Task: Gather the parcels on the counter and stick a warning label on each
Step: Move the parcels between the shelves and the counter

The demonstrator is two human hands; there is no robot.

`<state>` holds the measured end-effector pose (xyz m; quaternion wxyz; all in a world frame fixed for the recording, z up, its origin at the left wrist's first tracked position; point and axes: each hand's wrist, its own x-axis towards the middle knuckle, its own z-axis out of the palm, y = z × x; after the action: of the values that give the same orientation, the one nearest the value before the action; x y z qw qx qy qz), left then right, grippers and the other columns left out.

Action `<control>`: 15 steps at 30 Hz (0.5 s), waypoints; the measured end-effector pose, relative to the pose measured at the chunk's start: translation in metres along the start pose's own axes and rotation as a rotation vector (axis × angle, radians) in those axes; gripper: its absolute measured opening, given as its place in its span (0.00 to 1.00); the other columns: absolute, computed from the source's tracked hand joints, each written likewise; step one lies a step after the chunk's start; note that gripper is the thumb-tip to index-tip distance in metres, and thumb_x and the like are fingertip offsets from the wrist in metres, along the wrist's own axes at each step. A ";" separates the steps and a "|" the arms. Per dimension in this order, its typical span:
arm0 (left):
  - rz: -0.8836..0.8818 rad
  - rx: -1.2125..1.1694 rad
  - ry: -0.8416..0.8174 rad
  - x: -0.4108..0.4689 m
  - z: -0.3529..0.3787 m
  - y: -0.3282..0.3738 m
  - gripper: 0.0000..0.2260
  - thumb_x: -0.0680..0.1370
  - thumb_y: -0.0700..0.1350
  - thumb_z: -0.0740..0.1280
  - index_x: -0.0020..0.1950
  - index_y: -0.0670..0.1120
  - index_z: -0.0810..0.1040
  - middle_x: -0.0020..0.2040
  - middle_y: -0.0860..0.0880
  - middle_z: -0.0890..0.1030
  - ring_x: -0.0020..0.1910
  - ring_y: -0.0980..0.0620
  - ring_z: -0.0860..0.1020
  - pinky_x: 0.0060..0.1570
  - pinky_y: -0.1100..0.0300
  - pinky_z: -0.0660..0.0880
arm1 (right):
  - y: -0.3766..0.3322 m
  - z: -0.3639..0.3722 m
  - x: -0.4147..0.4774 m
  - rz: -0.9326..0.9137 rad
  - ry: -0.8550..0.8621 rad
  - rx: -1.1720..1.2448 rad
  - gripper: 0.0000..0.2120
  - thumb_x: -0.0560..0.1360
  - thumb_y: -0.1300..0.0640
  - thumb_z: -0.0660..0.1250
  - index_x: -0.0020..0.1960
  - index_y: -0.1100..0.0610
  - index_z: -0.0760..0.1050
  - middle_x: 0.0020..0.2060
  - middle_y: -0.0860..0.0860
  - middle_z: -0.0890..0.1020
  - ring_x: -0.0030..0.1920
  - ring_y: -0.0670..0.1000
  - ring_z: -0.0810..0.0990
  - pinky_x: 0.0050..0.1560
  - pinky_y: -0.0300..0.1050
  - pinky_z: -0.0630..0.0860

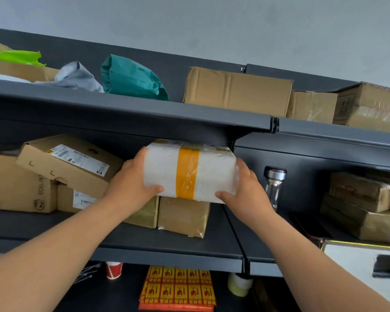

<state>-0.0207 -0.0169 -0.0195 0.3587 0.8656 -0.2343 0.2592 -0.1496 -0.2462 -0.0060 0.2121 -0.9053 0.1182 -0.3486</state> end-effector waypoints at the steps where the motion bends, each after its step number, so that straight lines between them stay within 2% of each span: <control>1: -0.001 -0.003 0.001 -0.010 -0.003 0.005 0.47 0.66 0.55 0.75 0.73 0.63 0.44 0.67 0.45 0.68 0.58 0.45 0.73 0.46 0.55 0.69 | 0.002 -0.005 -0.007 -0.015 0.004 0.008 0.45 0.70 0.50 0.74 0.75 0.44 0.47 0.70 0.51 0.64 0.61 0.53 0.73 0.48 0.42 0.69; 4: -0.008 0.000 -0.002 -0.042 -0.016 0.023 0.48 0.66 0.56 0.75 0.72 0.64 0.42 0.66 0.45 0.66 0.54 0.49 0.71 0.46 0.55 0.69 | 0.005 -0.022 -0.030 -0.052 -0.004 0.026 0.47 0.69 0.50 0.74 0.75 0.42 0.44 0.70 0.51 0.64 0.62 0.54 0.73 0.54 0.48 0.72; 7: -0.020 0.059 -0.010 -0.080 -0.032 0.042 0.47 0.65 0.57 0.75 0.72 0.65 0.43 0.64 0.45 0.65 0.50 0.53 0.68 0.44 0.56 0.69 | 0.012 -0.037 -0.056 -0.088 -0.023 0.045 0.48 0.69 0.50 0.75 0.75 0.42 0.44 0.70 0.50 0.64 0.62 0.52 0.72 0.55 0.48 0.73; 11: -0.055 0.107 -0.015 -0.128 -0.045 0.064 0.46 0.66 0.57 0.75 0.72 0.64 0.46 0.64 0.46 0.65 0.56 0.45 0.72 0.46 0.53 0.70 | 0.021 -0.054 -0.091 -0.121 -0.028 0.075 0.49 0.68 0.49 0.75 0.74 0.39 0.43 0.70 0.48 0.64 0.61 0.50 0.72 0.53 0.46 0.72; 15: -0.039 0.118 0.019 -0.164 -0.050 0.087 0.46 0.65 0.56 0.75 0.72 0.64 0.46 0.62 0.47 0.65 0.56 0.44 0.72 0.45 0.52 0.69 | 0.030 -0.075 -0.131 -0.117 0.013 0.079 0.47 0.69 0.49 0.75 0.74 0.39 0.44 0.70 0.47 0.63 0.62 0.50 0.71 0.51 0.43 0.70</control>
<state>-0.2102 0.0008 -0.0469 0.3142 0.8872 -0.1985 0.2736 -0.2983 -0.2477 -0.0458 0.2261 -0.8993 0.0525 -0.3708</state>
